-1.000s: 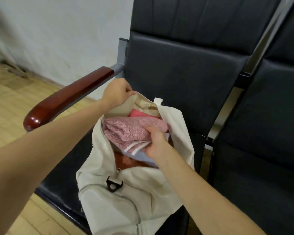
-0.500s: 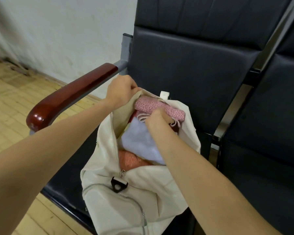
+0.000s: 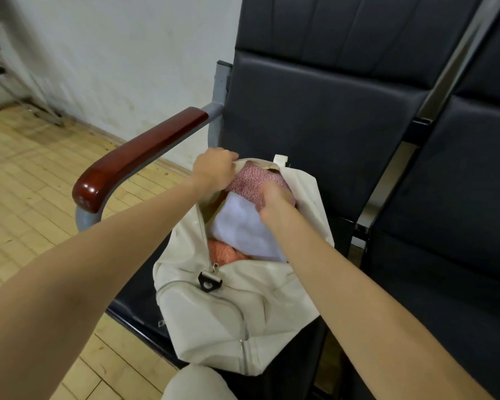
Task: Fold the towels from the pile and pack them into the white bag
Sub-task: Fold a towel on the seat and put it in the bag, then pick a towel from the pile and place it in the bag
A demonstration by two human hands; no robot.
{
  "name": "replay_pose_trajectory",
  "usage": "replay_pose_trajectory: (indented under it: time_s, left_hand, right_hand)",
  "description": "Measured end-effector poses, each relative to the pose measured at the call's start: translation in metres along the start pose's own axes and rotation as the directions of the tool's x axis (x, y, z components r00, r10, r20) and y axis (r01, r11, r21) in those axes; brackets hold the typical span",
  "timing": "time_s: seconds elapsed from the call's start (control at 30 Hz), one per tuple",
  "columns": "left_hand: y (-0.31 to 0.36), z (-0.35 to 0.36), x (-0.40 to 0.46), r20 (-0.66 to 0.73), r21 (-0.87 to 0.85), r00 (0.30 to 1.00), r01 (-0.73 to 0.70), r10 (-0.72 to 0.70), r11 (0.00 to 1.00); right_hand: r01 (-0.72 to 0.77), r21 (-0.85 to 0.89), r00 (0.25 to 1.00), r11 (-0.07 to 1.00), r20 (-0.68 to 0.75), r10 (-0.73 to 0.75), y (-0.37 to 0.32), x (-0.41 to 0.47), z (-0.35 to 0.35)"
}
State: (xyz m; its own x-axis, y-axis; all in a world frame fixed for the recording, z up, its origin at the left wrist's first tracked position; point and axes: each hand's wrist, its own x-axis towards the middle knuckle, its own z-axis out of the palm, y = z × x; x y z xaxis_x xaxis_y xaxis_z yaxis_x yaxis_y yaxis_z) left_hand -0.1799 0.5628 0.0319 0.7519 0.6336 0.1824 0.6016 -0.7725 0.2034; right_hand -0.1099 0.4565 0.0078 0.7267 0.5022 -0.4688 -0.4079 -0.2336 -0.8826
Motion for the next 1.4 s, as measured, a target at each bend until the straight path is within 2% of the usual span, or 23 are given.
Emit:
replay_pose_trajectory:
  time_s: [0.07,0.1,0.2,0.27,0.37,0.47,0.6,0.77,0.87,0.97,1.1,1.3,1.4]
  left_hand:
    - [0.004,-0.001,-0.01,0.014,0.081,1.0,0.018,-0.02,0.997]
    - [0.008,0.0,-0.019,0.017,0.112,0.999,0.038,-0.04,0.993]
    - [0.027,0.005,-0.051,0.022,0.174,0.998,0.055,-0.06,0.983]
    - [0.046,0.008,-0.074,0.077,0.21,0.996,0.029,-0.046,0.977]
    - [0.084,0.01,-0.105,0.166,0.206,0.985,0.01,-0.045,0.979]
    - [0.131,0.01,-0.137,0.243,0.121,0.968,0.033,-0.062,0.992]
    - [0.196,0.013,-0.17,0.329,0.091,0.943,-0.082,0.048,0.992]
    - [0.286,0.029,-0.189,0.32,0.089,0.93,-0.22,0.181,0.971]
    - [0.345,0.045,-0.202,0.368,0.04,0.89,-0.303,0.268,0.952]
    - [0.403,0.063,-0.217,0.427,0.014,0.826,-0.413,0.368,0.911]
    - [0.477,0.09,-0.236,0.485,-0.041,0.726,-0.538,0.488,0.842]
    - [0.575,0.124,-0.272,0.51,-0.181,0.589,-0.639,0.627,0.748]
    - [0.616,0.137,-0.292,0.506,-0.298,0.505,-0.658,0.699,0.691]
  right_hand:
    - [0.051,-0.183,0.986,0.982,-0.149,-0.079,0.006,-0.014,-0.02]
    - [0.108,-0.289,0.975,0.951,-0.154,-0.158,0.011,-0.026,-0.033]
    - [0.261,-0.572,0.943,0.778,-0.021,-0.331,0.024,-0.054,-0.073]
    - [0.323,-0.735,0.91,0.596,0.07,-0.408,0.029,-0.073,-0.107]
    - [0.328,-0.887,0.888,0.324,0.173,-0.426,0.041,-0.097,-0.157]
    - [0.295,-0.926,0.886,0.237,0.171,-0.432,0.051,-0.122,-0.204]
    - [0.262,-0.926,0.892,0.271,0.125,-0.435,0.058,-0.153,-0.269]
    - [0.137,-0.936,0.923,0.323,0.002,-0.385,0.074,-0.176,-0.369]
    - [0.026,-0.933,0.936,0.359,-0.104,-0.337,0.086,-0.189,-0.442]
    - [-0.086,-0.897,0.919,0.434,-0.24,-0.314,0.096,-0.205,-0.519]
    - [-0.183,-0.82,0.828,0.542,-0.426,-0.366,0.117,-0.229,-0.609]
    - [-0.29,-0.715,0.613,0.636,-0.649,-0.45,0.156,-0.266,-0.713]
    - [-0.333,-0.636,0.529,0.696,-0.737,-0.421,0.168,-0.278,-0.75]
